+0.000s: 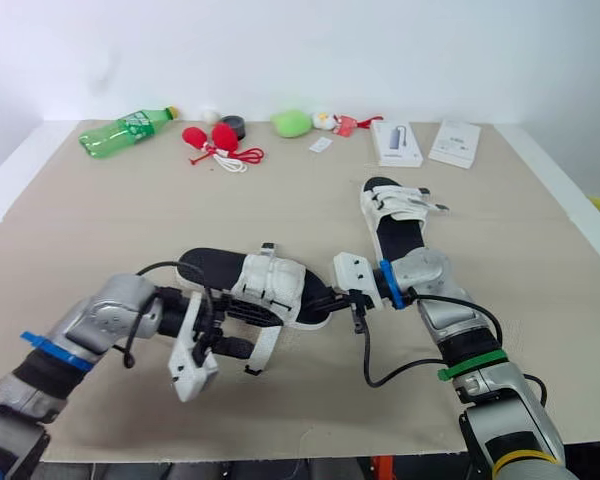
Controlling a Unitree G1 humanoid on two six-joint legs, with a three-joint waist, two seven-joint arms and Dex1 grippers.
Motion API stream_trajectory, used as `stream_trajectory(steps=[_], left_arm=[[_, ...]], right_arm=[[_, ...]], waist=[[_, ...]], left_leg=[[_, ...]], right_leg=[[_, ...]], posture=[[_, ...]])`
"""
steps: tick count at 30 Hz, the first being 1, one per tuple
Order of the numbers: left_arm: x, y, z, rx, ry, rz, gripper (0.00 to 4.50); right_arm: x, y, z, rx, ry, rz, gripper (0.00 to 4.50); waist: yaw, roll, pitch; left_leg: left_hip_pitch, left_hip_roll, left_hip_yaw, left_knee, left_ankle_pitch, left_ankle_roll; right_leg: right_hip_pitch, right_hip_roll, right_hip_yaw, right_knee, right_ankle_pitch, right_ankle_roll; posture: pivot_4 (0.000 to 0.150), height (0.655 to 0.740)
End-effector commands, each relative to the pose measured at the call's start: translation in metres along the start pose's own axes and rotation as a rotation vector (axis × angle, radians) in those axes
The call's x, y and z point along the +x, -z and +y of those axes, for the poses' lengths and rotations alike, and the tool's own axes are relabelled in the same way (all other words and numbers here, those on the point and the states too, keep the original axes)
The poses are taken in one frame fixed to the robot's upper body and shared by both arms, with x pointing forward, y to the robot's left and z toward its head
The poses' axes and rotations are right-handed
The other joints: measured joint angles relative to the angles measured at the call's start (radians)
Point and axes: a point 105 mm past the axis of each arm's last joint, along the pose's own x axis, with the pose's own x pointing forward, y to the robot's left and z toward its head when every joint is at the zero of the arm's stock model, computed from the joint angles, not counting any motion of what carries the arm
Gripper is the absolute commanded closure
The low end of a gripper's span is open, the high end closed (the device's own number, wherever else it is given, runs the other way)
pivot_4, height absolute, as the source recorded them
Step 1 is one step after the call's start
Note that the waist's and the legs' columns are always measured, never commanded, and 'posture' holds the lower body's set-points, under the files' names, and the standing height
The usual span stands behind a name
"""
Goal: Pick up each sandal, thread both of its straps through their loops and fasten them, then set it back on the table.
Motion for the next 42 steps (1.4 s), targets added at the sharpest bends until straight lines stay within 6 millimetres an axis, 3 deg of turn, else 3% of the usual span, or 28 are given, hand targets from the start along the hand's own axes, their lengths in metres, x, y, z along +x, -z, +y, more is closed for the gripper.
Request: stream_trajectory(steps=[1,3,9,11,15,20,24,30,34,38,42], left_arm=[[0.004,-0.005,0.005,0.034,-0.001,-0.038,1.23],[0.005,-0.006,0.006,0.033,0.002,-0.051,1.5],[0.004,-0.005,0.003,-0.019,0.002,-0.046,3.93],[0.003,-0.003,0.01,-0.098,-0.054,-0.045,4.36],[-0.001,0.0,0.025,-0.279,-0.147,-0.06,4.36],[-0.015,0.008,0.056,-0.814,-0.28,-0.188,4.36],[-0.027,0.028,0.079,-1.089,-0.364,-0.249,4.36],[-0.031,0.069,0.105,-1.198,-0.449,-0.214,4.36],[-0.022,0.091,0.095,-1.238,-0.431,-0.14,4.36],[-0.011,0.1,0.079,-1.249,-0.388,-0.086,4.36],[-0.004,0.104,0.077,-1.222,-0.38,-0.08,4.36]], right_arm=[[-0.002,0.014,0.008,0.047,-0.009,0.054,4.5],[-0.002,0.014,0.009,0.05,-0.006,0.056,4.5],[-0.003,0.015,0.008,0.054,-0.001,0.062,4.5],[-0.004,0.015,0.008,0.054,0.0,0.064,4.5],[-0.003,0.015,0.006,0.053,0.001,0.064,4.5],[-0.002,0.014,0.004,0.05,0.001,0.063,4.5],[-0.001,0.014,0.002,0.046,0.002,0.064,4.5],[0.0,0.013,0.001,0.042,0.008,0.06,4.5],[0.0,0.013,0.0,0.039,0.017,0.056,4.5],[-0.001,0.013,0.001,0.042,0.03,0.055,4.5],[0.0,0.014,0.003,0.043,0.029,0.054,4.5]], waist=[[0.001,0.0,0.0],[0.004,0.0,0.0],[0.006,0.0,0.0],[0.008,0.0,0.0],[0.008,0.0,0.0],[0.007,0.0,0.0],[0.007,0.0,0.0],[0.008,0.0,0.0],[0.01,0.001,0.0],[0.011,0.001,0.0],[0.014,0.001,0.0]], left_leg=[[0.0,0.0,0.0,0.0,0.0,0.0],[0.0,0.0,0.0,0.0,0.0,0.0],[0.0,0.0,0.0,0.0,0.0,0.0],[0.0,0.0,0.0,0.0,0.0,0.0],[0.0,0.0,0.0,0.0,0.0,0.0],[0.001,0.0,-0.001,0.0,0.0,0.0],[0.001,0.0,-0.002,0.002,0.001,0.002],[0.0,0.0,-0.003,0.003,0.001,0.002],[-0.001,-0.001,-0.003,0.005,0.001,0.002],[-0.001,-0.001,-0.004,0.003,0.001,0.002],[-0.001,-0.001,-0.004,0.003,0.001,0.002]], right_leg=[[0.0,0.0,0.0,0.0,0.0,0.0],[0.0,0.0,0.0,0.0,0.0,0.0],[0.0,0.0,0.0,0.0,0.0,0.0],[0.0,0.0,0.0,0.0,0.0,0.0],[0.0,0.0,0.0,0.001,0.0,0.0],[0.001,0.0,0.0,0.001,0.0,0.0],[0.001,0.001,-0.002,0.002,0.0,0.0],[0.001,0.001,-0.003,0.002,0.001,0.001],[0.0,0.001,-0.003,0.002,0.002,0.002],[0.0,0.002,-0.003,0.002,0.002,0.005],[0.001,0.002,-0.003,0.002,0.002,0.003]], posture=[[0.15,0.74],[0.15,0.74],[0.15,0.74],[0.15,0.74],[0.15,0.74],[0.15,0.74],[0.15,0.74],[0.15,0.74],[0.15,0.74],[0.15,0.74],[0.15,0.74]])
